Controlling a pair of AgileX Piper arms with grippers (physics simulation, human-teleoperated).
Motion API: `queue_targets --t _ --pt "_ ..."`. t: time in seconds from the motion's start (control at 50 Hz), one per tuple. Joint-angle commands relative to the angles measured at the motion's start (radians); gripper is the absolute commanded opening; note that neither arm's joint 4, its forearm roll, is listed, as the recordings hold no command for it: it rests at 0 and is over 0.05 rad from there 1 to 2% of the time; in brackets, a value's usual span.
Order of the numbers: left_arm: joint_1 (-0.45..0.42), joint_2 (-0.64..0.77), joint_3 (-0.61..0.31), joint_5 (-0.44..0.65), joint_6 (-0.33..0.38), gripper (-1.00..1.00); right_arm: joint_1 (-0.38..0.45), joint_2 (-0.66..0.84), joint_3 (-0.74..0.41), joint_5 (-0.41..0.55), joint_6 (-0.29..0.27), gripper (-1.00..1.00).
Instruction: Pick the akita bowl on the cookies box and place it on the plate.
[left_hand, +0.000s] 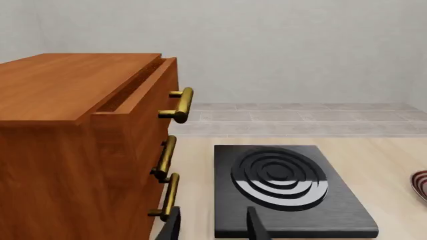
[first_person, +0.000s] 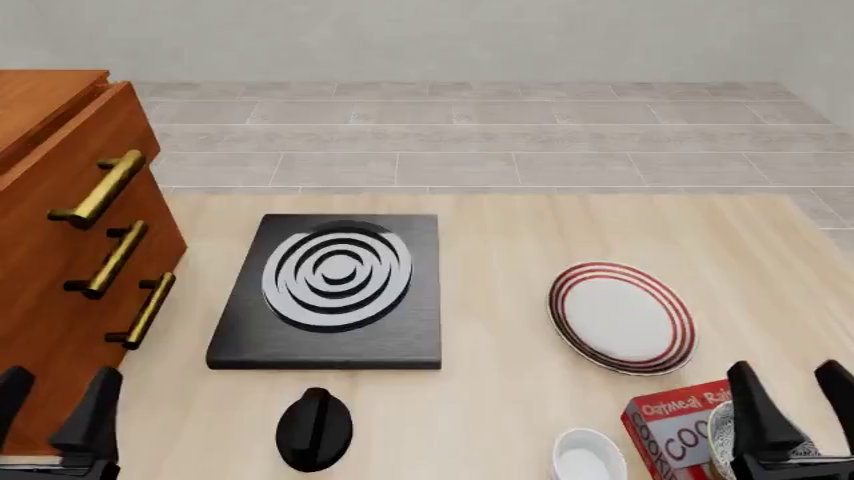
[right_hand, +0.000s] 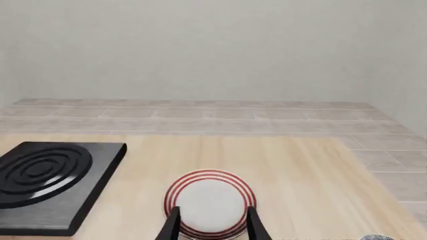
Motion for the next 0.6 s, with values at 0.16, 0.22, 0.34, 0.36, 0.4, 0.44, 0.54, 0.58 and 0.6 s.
queue_targets --t 0.16,0.22,0.34,0.36,0.4,0.44,0.54,0.58,0.6 --pt "0.000 0.000 0.000 0.000 0.000 1.00 -0.002 0.007 0.006 -0.009 0.006 1.00" --pt "0.000 0.000 0.000 0.000 0.000 1.00 0.004 0.029 0.007 -0.029 0.008 1.00" --pt "0.000 0.000 0.000 0.000 0.000 1.00 0.004 0.046 0.007 -0.041 0.003 1.00" --pt "0.000 0.000 0.000 0.000 0.000 1.00 -0.007 0.046 0.006 -0.042 -0.001 1.00" --pt "0.000 0.000 0.000 0.000 0.000 1.00 -0.021 0.042 0.001 -0.037 0.008 1.00" --pt "0.000 0.000 0.000 0.000 0.000 1.00 -0.021 0.084 -0.035 -0.024 -0.019 1.00" --pt "0.000 0.000 0.000 0.000 0.000 1.00 -0.019 0.072 -0.167 0.118 -0.022 1.00" --pt "0.000 0.000 0.000 0.000 0.000 1.00 -0.022 0.079 -0.192 0.139 -0.026 1.00" --pt "0.000 0.000 0.000 0.000 0.000 1.00 -0.019 0.061 -0.231 0.180 -0.057 1.00"
